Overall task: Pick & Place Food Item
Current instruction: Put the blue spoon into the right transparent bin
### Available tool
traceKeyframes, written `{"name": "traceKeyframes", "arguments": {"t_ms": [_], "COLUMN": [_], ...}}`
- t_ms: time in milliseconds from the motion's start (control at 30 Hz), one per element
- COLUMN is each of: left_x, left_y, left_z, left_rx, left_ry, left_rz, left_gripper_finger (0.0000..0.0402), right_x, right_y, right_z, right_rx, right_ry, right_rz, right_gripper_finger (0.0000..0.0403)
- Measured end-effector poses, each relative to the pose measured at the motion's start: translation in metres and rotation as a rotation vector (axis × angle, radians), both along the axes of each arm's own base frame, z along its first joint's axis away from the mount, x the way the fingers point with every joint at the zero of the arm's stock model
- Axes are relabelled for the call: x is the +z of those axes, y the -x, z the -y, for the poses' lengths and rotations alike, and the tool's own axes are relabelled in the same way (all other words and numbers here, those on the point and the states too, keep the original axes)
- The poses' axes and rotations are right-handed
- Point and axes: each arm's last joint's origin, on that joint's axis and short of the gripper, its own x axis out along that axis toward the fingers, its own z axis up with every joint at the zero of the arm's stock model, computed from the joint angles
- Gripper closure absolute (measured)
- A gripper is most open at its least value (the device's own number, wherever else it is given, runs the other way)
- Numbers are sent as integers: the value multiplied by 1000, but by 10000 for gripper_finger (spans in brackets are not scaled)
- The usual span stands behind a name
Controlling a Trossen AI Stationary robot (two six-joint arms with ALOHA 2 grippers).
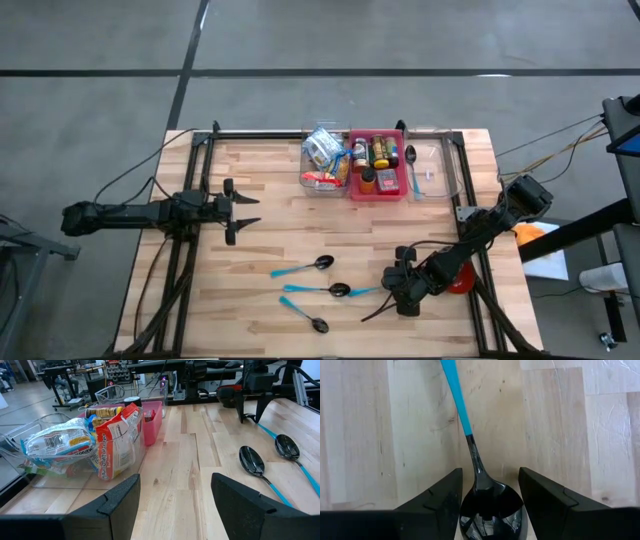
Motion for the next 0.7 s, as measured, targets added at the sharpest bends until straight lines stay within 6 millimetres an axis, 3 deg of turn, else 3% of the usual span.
{"name": "traceKeyframes", "arguments": {"t_ms": [700], "left_x": [0], "left_y": [0], "left_z": [0], "left_rx": [-1], "left_ry": [-3], "left_rz": [0], "left_gripper_finger": [158], "right_x": [0], "right_y": [0], "right_z": [1], "right_rx": [-2], "right_ry": [6], "right_rz": [-1], "right_gripper_finger": [387]}}
